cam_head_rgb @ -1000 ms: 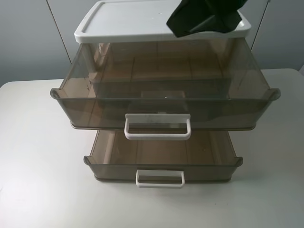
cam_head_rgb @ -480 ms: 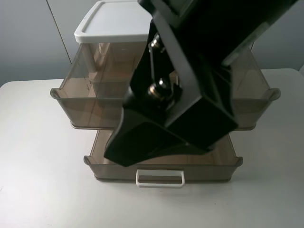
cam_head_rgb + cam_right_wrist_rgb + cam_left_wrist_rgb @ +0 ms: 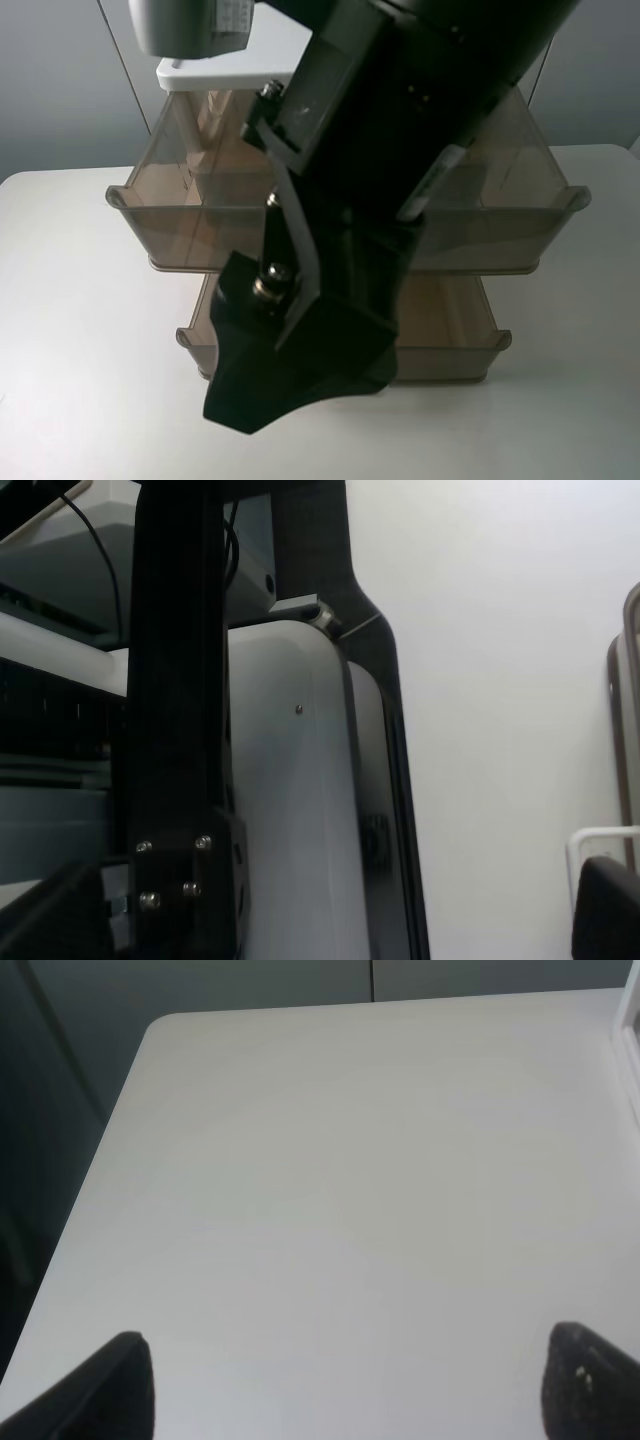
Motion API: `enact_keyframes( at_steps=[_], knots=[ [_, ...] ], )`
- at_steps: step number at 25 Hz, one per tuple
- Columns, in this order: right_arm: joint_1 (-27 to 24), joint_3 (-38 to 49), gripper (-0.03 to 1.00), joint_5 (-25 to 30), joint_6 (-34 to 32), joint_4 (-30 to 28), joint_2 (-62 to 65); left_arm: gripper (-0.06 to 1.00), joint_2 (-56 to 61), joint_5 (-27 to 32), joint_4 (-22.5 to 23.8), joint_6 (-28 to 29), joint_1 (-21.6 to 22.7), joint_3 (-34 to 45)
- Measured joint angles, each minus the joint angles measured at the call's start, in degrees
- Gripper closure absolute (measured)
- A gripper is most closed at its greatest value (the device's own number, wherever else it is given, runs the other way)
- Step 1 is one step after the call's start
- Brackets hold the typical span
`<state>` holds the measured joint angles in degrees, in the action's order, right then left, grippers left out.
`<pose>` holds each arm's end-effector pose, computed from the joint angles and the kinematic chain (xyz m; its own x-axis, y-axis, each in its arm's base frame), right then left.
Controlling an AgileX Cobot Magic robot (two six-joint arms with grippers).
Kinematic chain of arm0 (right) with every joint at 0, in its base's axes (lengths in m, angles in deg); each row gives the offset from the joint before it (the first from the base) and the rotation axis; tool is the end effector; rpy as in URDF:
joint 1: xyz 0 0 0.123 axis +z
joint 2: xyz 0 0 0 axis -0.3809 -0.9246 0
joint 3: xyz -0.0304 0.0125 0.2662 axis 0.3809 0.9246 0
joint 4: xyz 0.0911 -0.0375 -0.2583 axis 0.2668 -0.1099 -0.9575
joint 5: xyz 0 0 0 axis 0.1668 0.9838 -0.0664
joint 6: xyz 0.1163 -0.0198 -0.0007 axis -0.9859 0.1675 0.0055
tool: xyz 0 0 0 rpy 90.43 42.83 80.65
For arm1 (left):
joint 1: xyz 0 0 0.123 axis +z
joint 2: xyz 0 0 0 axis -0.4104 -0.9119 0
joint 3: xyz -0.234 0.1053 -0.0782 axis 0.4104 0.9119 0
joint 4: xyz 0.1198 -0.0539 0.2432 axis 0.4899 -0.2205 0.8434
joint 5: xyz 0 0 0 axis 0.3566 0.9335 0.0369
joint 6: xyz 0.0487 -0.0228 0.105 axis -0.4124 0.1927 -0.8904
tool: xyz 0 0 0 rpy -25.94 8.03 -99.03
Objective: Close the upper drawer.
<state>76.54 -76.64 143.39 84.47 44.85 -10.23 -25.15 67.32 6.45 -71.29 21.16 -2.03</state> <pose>0.1403 0.2931 0.2791 -0.2321 -0.8703 -0.4343 -0.9384 0.0829 0.3354 0.0554 0.0158 0.2802 -0.4542 0.0149 -0.8908 -0.0928 0.9936 0.0639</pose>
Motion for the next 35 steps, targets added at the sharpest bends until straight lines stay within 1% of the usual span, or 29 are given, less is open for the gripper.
enact_keyframes(
  at_steps=[6, 8, 10, 12, 15, 23, 24, 27, 29, 35],
  knots=[
    [0.8, 0.0, 0.27, 0.0, -1.3, 0.4, -3.1, 0.20, 0.0, 0.0, 0.0, 0.0, 0.0, 0.0],
    [1.8, 0.0, 0.27, 0.0, -2.1, -1.1, -3.7, 0.20, 0.0, 0.0, 0.0, 0.0, 0.0, 0.0],
    [3.0, 0.0, 0.27, 0.0, -3.5, -3.9, -4.0, 0.20, 0.0, 0.0, 0.0, 0.0, 0.0, 0.0],
    [4.0, 0.0, 0.27, 0.0, -5.4, -8.0, -4.0, 0.20, 0.0, 0.0, 0.0, 0.0, 0.0, 0.0],
    [4.6, 0.0, 0.27, 0.0, -7.8, -13.2, -4.0, 0.20, 0.0, 0.0, 0.0, 0.0, 0.0, 0.0],
    [5.3, 0.0, 0.27, 2.2, -12.9, -19.2, -4.0, 0.20, 0.0, 0.0, 0.0, 0.0, 0.0, 0.0],
    [5.4, 0.0, 0.27, 1.7, -13.6, -20.4, -4.0, 0.20, 0.0, 0.0, 0.0, 0.0, 0.0, 0.0],
    [5.2, 0.0, 0.27, -1.8, -15.5, -28.1, -4.0, 0.20, 0.0, 0.0, 0.0, 0.0, 0.0, 0.0],
    [5.1, 0.0, 0.27, -3.3, -16.7, -32.2, -4.0, 0.20, 0.0, 0.0, 0.0, 0.0, 0.0, 0.0],
    [5.0, 0.0, 0.27, -6.5, -19.6, -41.4, -4.2, 0.20, 0.0, 0.0, 0.0, 0.0, 0.0, 0.0]
  ],
)
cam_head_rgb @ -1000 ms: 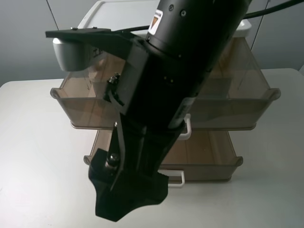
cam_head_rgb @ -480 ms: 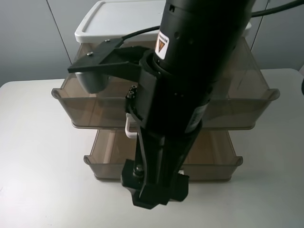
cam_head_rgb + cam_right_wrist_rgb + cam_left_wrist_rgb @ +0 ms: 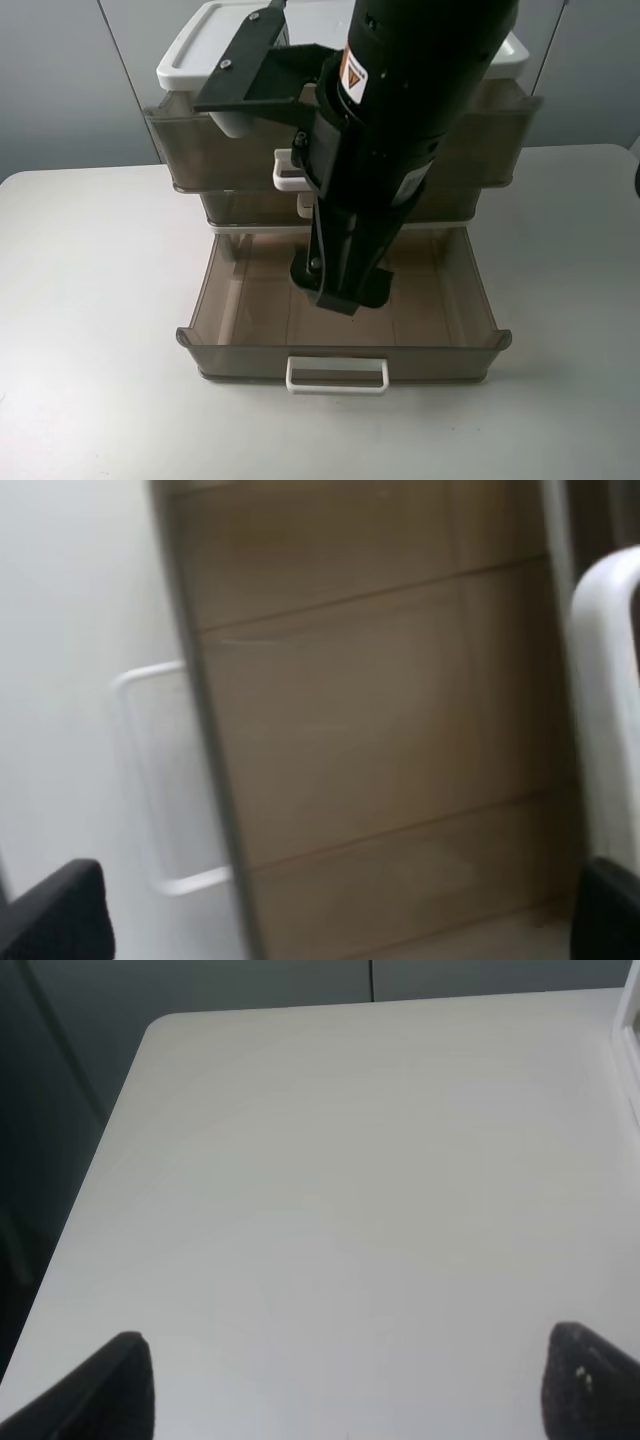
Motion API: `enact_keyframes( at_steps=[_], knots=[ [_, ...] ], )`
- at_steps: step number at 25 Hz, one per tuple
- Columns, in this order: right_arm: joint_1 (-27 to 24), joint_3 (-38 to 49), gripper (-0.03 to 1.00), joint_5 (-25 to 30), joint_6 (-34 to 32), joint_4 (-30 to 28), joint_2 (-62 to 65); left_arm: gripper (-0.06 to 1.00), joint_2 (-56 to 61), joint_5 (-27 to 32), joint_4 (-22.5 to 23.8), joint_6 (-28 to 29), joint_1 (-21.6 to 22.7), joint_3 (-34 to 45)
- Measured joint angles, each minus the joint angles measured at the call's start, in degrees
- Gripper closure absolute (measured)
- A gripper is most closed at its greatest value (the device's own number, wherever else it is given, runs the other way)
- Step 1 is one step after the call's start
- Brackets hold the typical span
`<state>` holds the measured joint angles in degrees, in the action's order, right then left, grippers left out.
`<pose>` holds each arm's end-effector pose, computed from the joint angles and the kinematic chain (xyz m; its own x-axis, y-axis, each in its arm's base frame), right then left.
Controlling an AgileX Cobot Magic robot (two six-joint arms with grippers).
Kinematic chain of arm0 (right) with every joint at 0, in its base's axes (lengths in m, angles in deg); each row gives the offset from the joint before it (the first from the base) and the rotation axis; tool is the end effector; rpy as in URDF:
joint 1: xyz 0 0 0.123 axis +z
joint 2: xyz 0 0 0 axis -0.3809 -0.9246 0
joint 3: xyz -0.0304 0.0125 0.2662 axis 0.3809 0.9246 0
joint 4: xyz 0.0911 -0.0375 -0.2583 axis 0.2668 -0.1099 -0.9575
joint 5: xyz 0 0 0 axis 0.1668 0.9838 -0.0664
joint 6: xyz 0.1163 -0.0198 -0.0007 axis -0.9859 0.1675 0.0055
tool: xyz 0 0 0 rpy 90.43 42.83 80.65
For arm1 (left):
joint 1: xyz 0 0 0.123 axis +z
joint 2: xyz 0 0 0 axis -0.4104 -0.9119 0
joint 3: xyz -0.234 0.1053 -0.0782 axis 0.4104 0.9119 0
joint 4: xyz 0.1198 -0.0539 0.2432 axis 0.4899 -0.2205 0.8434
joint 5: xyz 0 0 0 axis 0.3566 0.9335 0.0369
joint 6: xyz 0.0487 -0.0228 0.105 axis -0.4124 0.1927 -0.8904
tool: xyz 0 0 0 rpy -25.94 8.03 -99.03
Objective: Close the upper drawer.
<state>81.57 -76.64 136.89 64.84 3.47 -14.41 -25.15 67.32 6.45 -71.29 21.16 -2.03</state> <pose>0.1900 0.2832 0.2436 -0.2085 -0.9547 -0.2122 -0.9402 0.2554 -0.2252 0.0554 0.0158 0.2802 -0.4542 0.0149 -0.8908 -0.0928 0.9936 0.0639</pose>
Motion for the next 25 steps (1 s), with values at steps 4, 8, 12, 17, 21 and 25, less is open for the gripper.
enact_keyframes(
  at_steps=[4, 8, 12, 17, 21, 25],
  knots=[
    [0.0, 0.0, 0.27, -1.8, -0.5, -4.1, -0.8, 0.20, 0.0, 0.0, 0.0, 0.0, 0.0, 0.0],
    [-0.1, 0.0, 0.27, -3.8, -1.1, -7.6, -1.8, 0.20, 0.0, 0.0, 0.0, 0.0, 0.0, 0.0],
    [-1.0, 0.0, 0.27, -5.4, -1.1, -7.6, -3.1, 0.20, 0.0, 0.0, 0.0, 0.0, 0.0, 0.0],
    [-1.6, 0.0, 0.27, -6.5, -4.5, -11.6, -4.5, 0.20, 0.0, 0.0, 0.0, 0.0, 0.0, 0.0],
    [-1.6, -0.3, 0.27, -5.0, -3.8, -8.8, -4.6, 0.20, 0.0, 0.0, 0.0, 0.0, 0.0, 0.0],
    [-2.0, -3.7, 0.27, 4.0, 0.2, 6.8, -2.7, 0.20, 0.0, 0.0, 0.0, 0.0, 0.0, 0.0]
  ],
)
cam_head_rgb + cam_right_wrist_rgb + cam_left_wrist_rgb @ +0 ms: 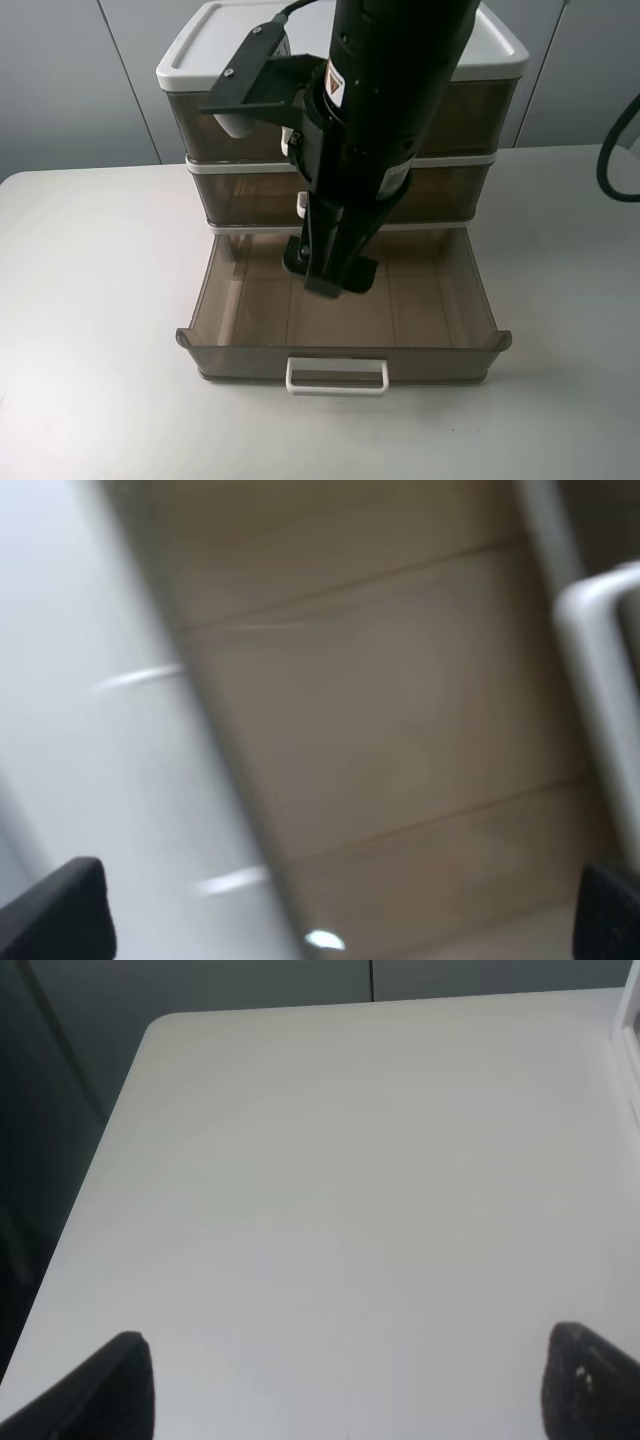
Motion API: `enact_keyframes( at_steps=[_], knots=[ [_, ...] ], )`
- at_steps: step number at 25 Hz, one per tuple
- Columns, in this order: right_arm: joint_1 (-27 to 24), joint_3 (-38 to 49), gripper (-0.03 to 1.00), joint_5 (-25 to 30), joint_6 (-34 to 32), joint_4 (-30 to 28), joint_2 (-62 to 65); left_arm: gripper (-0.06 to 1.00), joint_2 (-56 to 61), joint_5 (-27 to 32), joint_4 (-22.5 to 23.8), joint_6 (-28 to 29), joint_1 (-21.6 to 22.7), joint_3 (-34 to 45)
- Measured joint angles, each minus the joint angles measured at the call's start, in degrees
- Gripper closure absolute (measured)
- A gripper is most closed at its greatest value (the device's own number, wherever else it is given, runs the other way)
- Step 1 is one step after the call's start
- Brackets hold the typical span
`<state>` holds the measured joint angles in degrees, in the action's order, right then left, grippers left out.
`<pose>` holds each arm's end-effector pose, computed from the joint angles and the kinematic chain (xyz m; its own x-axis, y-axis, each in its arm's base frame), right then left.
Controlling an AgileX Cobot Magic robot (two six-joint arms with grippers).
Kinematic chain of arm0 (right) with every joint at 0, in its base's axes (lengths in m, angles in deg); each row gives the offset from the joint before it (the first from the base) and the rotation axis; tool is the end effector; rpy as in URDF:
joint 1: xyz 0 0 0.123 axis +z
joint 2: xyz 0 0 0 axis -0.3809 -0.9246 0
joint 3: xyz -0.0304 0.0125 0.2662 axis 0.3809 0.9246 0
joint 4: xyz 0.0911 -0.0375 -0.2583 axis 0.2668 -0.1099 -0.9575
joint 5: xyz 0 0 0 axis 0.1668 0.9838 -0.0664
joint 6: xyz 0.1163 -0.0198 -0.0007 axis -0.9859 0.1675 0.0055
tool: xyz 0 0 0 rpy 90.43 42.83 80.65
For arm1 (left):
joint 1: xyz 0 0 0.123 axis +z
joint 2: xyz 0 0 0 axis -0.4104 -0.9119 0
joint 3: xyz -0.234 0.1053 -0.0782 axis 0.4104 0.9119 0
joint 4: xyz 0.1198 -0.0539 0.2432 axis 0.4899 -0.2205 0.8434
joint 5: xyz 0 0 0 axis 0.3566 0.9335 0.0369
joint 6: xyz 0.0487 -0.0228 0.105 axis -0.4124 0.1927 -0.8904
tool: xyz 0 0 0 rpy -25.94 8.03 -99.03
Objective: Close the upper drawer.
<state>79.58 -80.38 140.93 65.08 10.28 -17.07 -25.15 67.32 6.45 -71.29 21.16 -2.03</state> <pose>0.1930 0.2887 0.2441 -0.2908 -0.9364 -0.1966 -0.9436 0.3147 -0.1031 0.0554 0.0158 0.2802 -0.4542 0.0149 -0.8908 -0.0928 0.9936 0.0639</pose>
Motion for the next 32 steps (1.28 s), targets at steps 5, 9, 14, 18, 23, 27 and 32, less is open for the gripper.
enact_keyframes(
  at_steps=[5, 9, 14, 18, 23, 27, 32],
  knots=[
    [-0.7, -3.1, 0.27, 1.7, -5.4, 4.9, 6.9, 0.20, 0.0, 0.0, 0.0, 0.0, 0.0, 0.0],
    [-9.3, -2.7, 0.27, 1.9, -11.3, 0.6, 14.7, 0.20, 0.0, 0.0, 0.0, 0.0, 0.0, 0.0],
    [-27.9, 0.2, 0.27, 1.9, -18.7, -13.0, 22.7, 0.20, 0.0, 0.0, 0.0, 0.0, 0.0, 0.0],
    [-41.0, 4.6, 0.27, 2.0, -21.1, -20.6, 27.9, 0.20, 0.0, 0.0, 0.0, 0.0, 0.0, 0.0],
    [-51.2, 16.1, 0.27, 2.1, -20.8, -19.3, 38.4, 0.20, 0.0, 0.0, 0.0, 0.0, 0.0, 0.0],
    [-54.4, 25.2, 0.27, 0.9, -19.4, -12.1, 50.8, 0.20, 0.0, 0.0, 0.0, 0.0, 0.0, 0.0],
    [-54.6, 35.4, 0.27, -3.0, -19.2, -3.3, 65.6, 0.20, 0.0, 0.0, 0.0, 0.0, 0.0, 0.0]
  ],
)
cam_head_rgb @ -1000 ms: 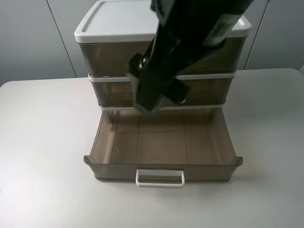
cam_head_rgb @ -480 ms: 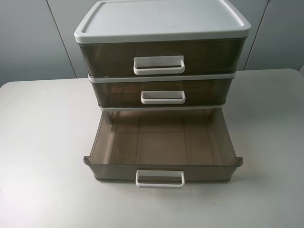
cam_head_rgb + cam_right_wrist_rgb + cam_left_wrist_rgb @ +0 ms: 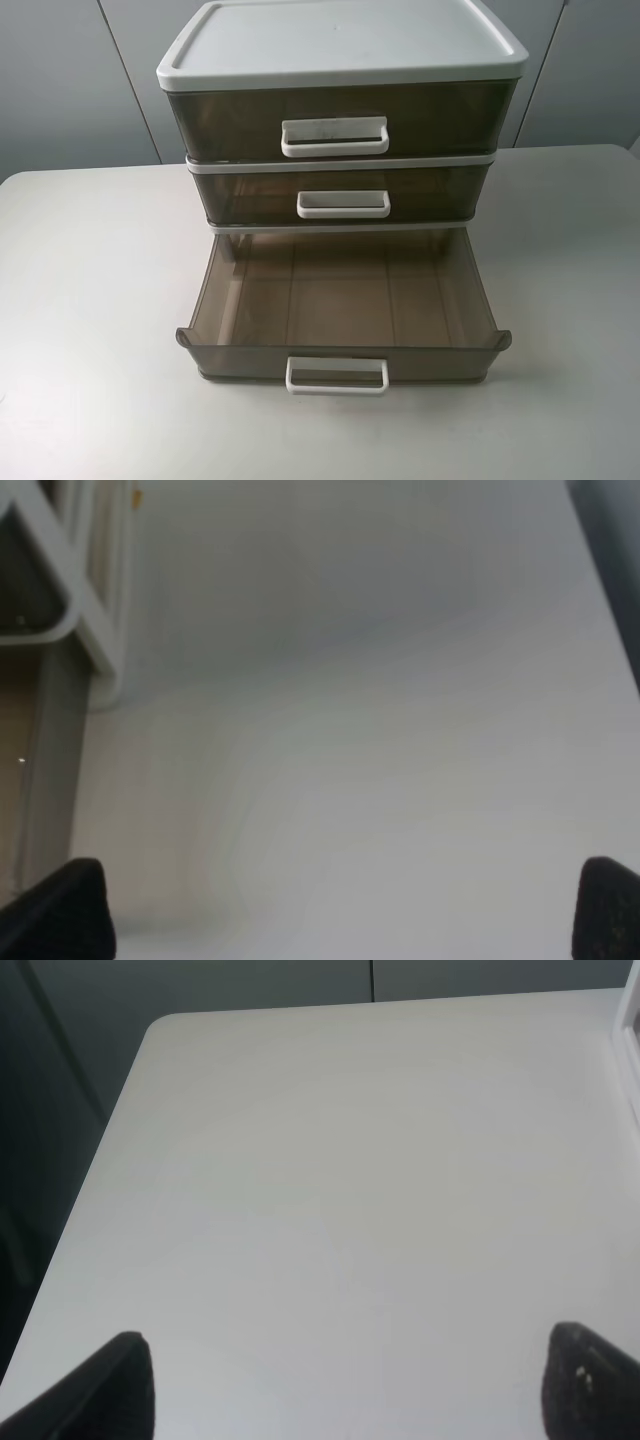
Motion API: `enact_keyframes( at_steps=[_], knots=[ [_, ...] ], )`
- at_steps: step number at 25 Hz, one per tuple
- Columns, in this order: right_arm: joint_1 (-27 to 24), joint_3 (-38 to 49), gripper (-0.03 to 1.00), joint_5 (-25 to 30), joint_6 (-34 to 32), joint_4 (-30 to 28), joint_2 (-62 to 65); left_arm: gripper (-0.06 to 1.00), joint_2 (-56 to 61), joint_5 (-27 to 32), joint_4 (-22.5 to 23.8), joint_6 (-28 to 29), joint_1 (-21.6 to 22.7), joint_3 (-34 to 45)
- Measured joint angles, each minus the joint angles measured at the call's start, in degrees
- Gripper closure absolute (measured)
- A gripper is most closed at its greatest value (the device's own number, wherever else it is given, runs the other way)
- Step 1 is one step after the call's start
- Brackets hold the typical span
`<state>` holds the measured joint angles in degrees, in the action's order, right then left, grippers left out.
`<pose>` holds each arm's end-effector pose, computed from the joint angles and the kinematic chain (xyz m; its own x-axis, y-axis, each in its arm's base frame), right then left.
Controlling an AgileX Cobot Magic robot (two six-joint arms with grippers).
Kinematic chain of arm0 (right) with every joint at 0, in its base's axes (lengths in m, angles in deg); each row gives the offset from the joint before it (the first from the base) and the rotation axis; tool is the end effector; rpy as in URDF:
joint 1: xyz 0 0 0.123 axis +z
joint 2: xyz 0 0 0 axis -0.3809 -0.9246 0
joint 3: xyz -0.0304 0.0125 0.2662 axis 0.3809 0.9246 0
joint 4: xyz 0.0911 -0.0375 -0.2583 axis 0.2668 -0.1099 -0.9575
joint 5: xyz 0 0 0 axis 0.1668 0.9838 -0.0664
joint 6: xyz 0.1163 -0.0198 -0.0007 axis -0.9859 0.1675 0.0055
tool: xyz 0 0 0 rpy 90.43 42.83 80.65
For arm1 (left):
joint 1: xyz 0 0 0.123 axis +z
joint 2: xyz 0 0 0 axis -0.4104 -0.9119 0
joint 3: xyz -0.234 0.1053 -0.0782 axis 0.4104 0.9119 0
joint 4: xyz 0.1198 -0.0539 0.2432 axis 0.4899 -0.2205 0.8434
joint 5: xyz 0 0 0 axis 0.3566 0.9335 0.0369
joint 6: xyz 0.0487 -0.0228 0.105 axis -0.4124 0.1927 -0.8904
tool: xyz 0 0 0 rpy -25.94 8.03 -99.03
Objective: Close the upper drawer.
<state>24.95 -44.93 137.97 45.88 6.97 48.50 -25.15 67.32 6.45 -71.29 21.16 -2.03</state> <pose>0.1152 -0.0067 0.3066 -0.6959 0.0100 -0.7180 0.0557 0.9976 -0.0401 0.0554 0.0158 0.2802 -0.4542 0.0149 -0.8908 -0.0928 0.9936 0.0639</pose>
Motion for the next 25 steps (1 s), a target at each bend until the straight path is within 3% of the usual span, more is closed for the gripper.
enact_keyframes(
  at_steps=[5, 11, 25],
  knots=[
    [-0.1, 7.7, 0.27, -1.9, 1.3, 4.5, 13.0, 0.20, 0.0, 0.0, 0.0, 0.0, 0.0, 0.0],
    [-0.1, 11.5, 0.27, -2.0, 9.3, 10.6, 25.6, 0.20, 0.0, 0.0, 0.0, 0.0, 0.0, 0.0],
    [-0.1, 12.1, 0.27, -1.8, 8.8, 11.2, 26.2, 0.20, 0.0, 0.0, 0.0, 0.0, 0.0, 0.0]
  ],
)
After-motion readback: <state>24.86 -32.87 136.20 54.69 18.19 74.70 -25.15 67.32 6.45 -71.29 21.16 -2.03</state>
